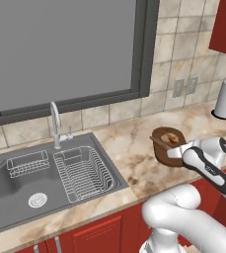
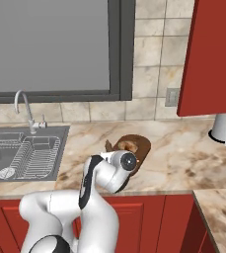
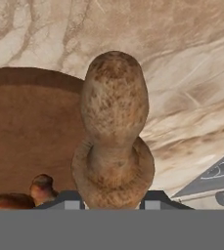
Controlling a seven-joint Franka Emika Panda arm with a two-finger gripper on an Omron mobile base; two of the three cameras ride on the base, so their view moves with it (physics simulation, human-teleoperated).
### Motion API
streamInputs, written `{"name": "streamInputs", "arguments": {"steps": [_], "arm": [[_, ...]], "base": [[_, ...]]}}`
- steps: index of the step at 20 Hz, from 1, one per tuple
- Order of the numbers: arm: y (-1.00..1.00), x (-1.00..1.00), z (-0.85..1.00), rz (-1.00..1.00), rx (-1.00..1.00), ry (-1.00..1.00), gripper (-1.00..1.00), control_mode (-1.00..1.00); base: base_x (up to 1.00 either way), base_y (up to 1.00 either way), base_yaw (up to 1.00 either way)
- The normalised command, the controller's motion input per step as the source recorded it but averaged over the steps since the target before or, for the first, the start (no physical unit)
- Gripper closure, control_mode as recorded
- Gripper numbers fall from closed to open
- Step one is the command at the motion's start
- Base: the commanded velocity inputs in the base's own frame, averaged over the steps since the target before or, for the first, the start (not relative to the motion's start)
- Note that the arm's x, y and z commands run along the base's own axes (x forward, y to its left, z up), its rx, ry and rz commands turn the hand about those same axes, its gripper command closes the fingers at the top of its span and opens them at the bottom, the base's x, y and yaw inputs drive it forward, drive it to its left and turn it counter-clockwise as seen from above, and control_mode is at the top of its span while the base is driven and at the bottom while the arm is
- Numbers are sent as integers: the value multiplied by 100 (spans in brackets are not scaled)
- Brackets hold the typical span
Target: Open the cabinet, retrieve the rolling pin, and place it next to the meat on the cutting board to prepare for tenderizing.
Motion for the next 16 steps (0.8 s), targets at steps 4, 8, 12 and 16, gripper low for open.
{"name": "streamInputs", "arguments": {"steps": [4, 8, 12, 16], "arm": [[-23, 2, -7, 10, -3, -7, 100, -100], [-17, 3, -3, 10, -3, -8, 100, -100], [-13, 5, -5, 10, -4, -8, 100, -100], [-5, 8, -11, 9, -6, -5, -100, -100]], "base": [[0, 0, 0], [0, 0, 0], [0, 0, 0], [0, 0, 0]]}}
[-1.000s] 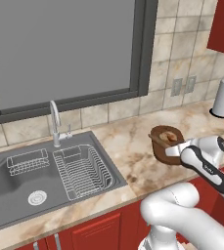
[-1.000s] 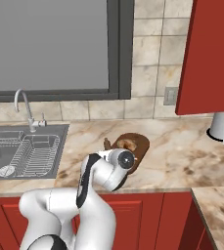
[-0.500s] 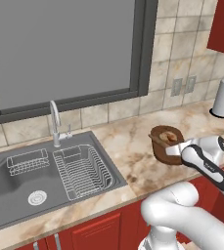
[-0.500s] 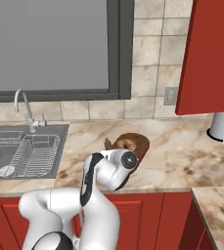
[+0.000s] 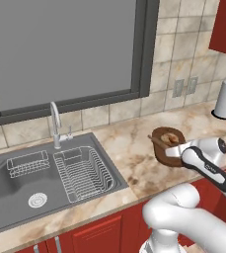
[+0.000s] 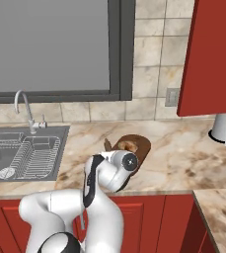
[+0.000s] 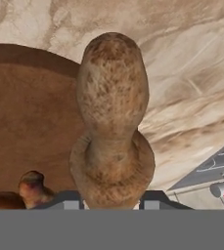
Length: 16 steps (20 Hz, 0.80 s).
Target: Open the cabinet, retrieve the rolling pin, and place it next to the meat on the cutting board to prepare for tenderizing.
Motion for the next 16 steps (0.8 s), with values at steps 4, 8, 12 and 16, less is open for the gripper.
{"name": "streamInputs", "arguments": {"steps": [4, 8, 12, 16], "arm": [[-8, 6, -12, 9, -6, -3, -100, -100], [-18, 4, -4, 8, -5, -5, -100, -100], [-35, 0, 0, 5, -7, -5, -100, -100], [-35, -4, 10, 2, -7, -9, -100, -100]], "base": [[0, 0, 0], [0, 0, 0], [0, 0, 0], [0, 0, 0]]}}
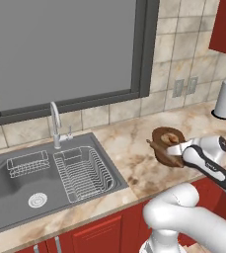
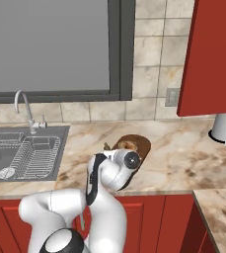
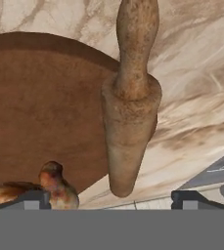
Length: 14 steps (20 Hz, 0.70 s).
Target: Open the cabinet, retrieve the rolling pin, and place it next to the meat on the cutting board to prepare for tenderizing.
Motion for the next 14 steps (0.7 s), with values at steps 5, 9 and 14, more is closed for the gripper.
{"name": "streamInputs", "arguments": {"steps": [5, 9, 14], "arm": [[-21, -25, 51, 0, -8, -10, -100, -100], [-7, -31, 69, 0, -7, -4, -100, -100], [-1, -44, 65, 0, -5, -1, -100, -100]], "base": [[0, 0, 0], [0, 0, 0], [0, 0, 0]]}}
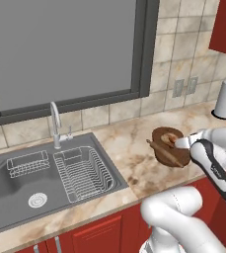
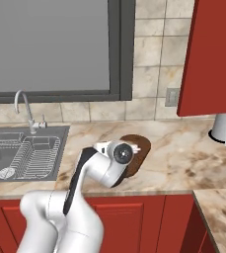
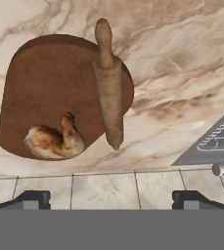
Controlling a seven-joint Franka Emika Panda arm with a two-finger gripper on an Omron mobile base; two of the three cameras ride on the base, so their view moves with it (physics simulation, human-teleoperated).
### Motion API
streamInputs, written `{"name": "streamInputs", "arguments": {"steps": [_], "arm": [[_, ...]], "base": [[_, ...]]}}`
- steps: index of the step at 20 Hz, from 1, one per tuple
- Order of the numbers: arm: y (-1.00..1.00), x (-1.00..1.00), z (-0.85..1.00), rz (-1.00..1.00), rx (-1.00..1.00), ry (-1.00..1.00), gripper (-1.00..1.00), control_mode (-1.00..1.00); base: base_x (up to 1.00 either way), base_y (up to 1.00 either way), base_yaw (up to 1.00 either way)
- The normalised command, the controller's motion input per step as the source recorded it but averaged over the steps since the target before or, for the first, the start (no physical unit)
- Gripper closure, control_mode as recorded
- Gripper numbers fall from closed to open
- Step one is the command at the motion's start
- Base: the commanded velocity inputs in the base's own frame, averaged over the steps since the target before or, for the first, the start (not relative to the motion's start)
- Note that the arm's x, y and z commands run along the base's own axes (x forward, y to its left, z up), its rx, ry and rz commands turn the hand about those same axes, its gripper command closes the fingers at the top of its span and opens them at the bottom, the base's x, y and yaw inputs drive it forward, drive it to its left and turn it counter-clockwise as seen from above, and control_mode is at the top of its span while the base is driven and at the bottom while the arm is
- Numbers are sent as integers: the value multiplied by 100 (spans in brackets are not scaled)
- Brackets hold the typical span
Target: Open the cabinet, retrieve the rolling pin, and place it next to the meat on the cutting board to prepare for tenderizing.
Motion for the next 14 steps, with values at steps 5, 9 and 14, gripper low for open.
{"name": "streamInputs", "arguments": {"steps": [5, 9, 14], "arm": [[1, -50, 61, 0, -4, 0, -100, -100], [7, -52, 52, 0, -5, 0, -100, -100], [21, -57, 32, 0, -4, 1, -100, -100]], "base": [[0, 0, 0], [0, 0, 0], [0, 0, 0]]}}
